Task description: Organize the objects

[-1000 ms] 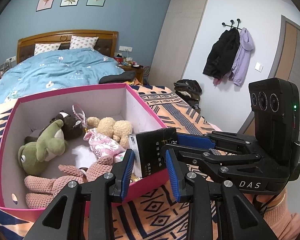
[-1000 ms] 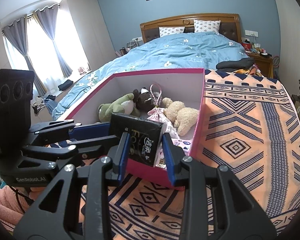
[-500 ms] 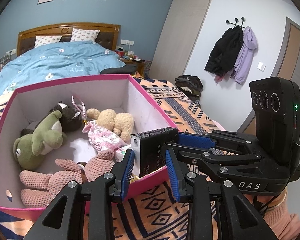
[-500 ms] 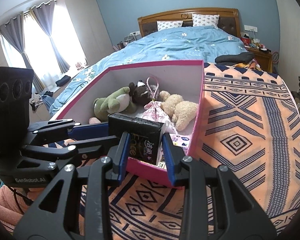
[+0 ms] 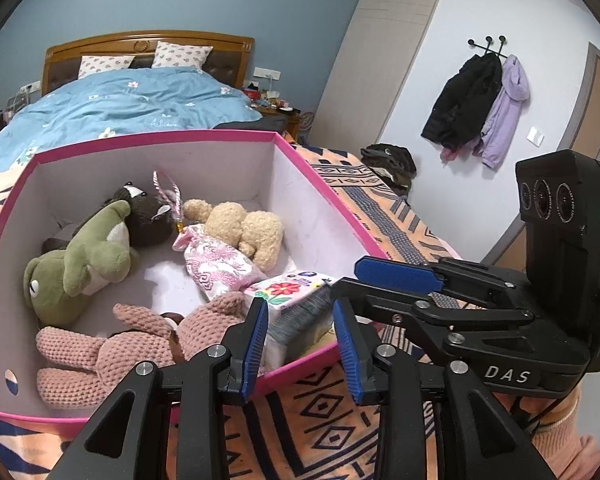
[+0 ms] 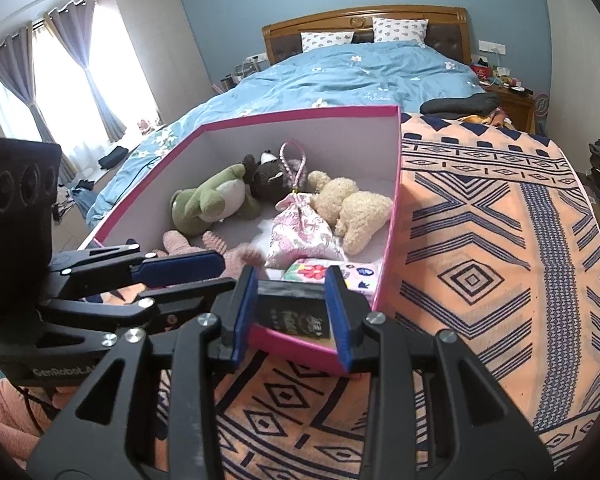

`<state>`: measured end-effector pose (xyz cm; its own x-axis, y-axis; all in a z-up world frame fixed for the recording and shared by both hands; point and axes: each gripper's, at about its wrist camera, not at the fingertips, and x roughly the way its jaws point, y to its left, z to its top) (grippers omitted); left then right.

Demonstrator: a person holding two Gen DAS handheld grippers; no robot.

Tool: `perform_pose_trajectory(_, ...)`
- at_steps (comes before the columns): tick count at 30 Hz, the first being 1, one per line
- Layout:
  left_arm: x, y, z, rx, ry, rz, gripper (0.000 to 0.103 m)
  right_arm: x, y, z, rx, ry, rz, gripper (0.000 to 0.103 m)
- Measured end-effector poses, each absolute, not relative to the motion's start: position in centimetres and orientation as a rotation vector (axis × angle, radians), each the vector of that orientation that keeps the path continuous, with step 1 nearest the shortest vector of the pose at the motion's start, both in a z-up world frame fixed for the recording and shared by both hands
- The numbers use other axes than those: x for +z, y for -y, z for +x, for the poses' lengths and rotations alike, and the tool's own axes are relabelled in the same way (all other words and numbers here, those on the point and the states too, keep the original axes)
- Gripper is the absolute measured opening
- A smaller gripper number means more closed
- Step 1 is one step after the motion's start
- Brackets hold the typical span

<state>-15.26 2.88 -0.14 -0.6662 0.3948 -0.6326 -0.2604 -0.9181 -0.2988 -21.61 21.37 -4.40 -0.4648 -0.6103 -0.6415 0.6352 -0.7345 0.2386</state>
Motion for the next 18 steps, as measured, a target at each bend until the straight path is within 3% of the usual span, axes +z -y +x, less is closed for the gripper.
perform_pose_trajectory(10, 1.4, -1.7, -11.1, 2.704, 0.172, -0.874, 0.084, -3.8, -21.8, -19.4, -2.222, -0.035, 0.862, 0.05)
perform_pose_trajectory(16, 1.8, -0.2, -7.1, 2.809, 0.125, -0.794, 0.103, -3.5, -22.1, -16.5, -2.255, -0.042, 0.769, 0.063)
perform_pose_trajectory(18, 1.6, 0.3, -6.1, 2.843, 0.117, -0.795, 0.103, -3.6, -22.1, -15.2, -2.27, -0.049, 0.73, 0.08)
